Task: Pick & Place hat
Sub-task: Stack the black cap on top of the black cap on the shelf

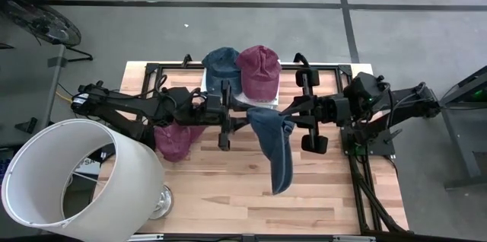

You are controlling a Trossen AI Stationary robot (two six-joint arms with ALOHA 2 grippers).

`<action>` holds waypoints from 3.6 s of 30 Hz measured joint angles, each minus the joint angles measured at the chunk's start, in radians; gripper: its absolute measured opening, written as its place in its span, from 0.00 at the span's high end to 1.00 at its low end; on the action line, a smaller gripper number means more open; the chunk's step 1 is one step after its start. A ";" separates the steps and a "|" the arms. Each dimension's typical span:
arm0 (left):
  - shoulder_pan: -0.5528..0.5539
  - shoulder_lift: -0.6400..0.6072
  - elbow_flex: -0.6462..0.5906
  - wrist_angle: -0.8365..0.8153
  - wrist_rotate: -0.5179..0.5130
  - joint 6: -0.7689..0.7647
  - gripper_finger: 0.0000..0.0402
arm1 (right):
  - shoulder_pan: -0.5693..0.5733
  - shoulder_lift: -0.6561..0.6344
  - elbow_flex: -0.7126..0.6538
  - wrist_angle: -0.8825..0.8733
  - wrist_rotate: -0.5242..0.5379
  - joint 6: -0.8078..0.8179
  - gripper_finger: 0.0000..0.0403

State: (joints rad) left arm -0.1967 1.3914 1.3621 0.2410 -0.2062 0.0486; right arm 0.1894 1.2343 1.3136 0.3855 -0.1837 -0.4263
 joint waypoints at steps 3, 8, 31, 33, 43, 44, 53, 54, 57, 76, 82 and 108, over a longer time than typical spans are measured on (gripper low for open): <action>0.000 0.000 0.000 -0.002 -0.006 0.001 0.89 | 0.000 0.000 0.000 -0.001 0.000 0.000 0.99; 0.000 0.000 0.000 -0.005 0.006 0.008 0.95 | 0.000 0.000 0.000 -0.002 0.006 0.011 0.99; 0.000 -0.039 -0.001 -0.085 -0.116 0.017 0.96 | 0.000 -0.098 0.000 -0.101 0.383 0.270 0.53; 0.001 -0.043 0.000 -0.098 -0.130 0.018 0.96 | 0.000 -0.115 0.000 -0.130 0.402 0.270 0.50; 0.002 -0.044 0.142 -0.457 -0.292 0.008 0.96 | 0.001 -0.158 0.000 -0.286 0.421 0.321 0.49; 0.010 -0.036 0.180 -0.506 -0.304 0.007 0.96 | 0.001 -0.158 0.000 -0.297 0.421 0.326 0.49; 0.075 0.017 0.401 -0.889 -0.333 -0.019 0.96 | 0.001 -0.161 0.000 -0.420 0.472 0.341 0.49; 0.091 0.017 0.410 -0.918 -0.324 -0.019 0.96 | 0.001 -0.161 0.000 -0.425 0.473 0.341 0.49; 0.137 0.024 0.421 -0.950 -0.278 -0.026 0.96 | 0.001 -0.161 0.000 -0.434 0.473 0.342 0.49; 0.357 0.025 0.432 -1.059 -0.200 -0.139 0.96 | 0.001 -0.162 0.000 -0.571 0.470 0.401 0.49; 0.420 0.025 0.431 -1.059 -0.143 -0.129 0.96 | 0.001 -0.162 0.000 -0.632 0.516 0.404 0.49; 0.650 0.034 0.570 -1.362 0.101 0.007 0.96 | 0.001 -0.162 0.000 -0.777 0.697 0.535 0.49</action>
State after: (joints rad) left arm 0.4535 1.4254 1.9316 -1.1208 -0.1054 0.0558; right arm 0.1905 1.0725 1.3136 -0.3920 0.5135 0.1085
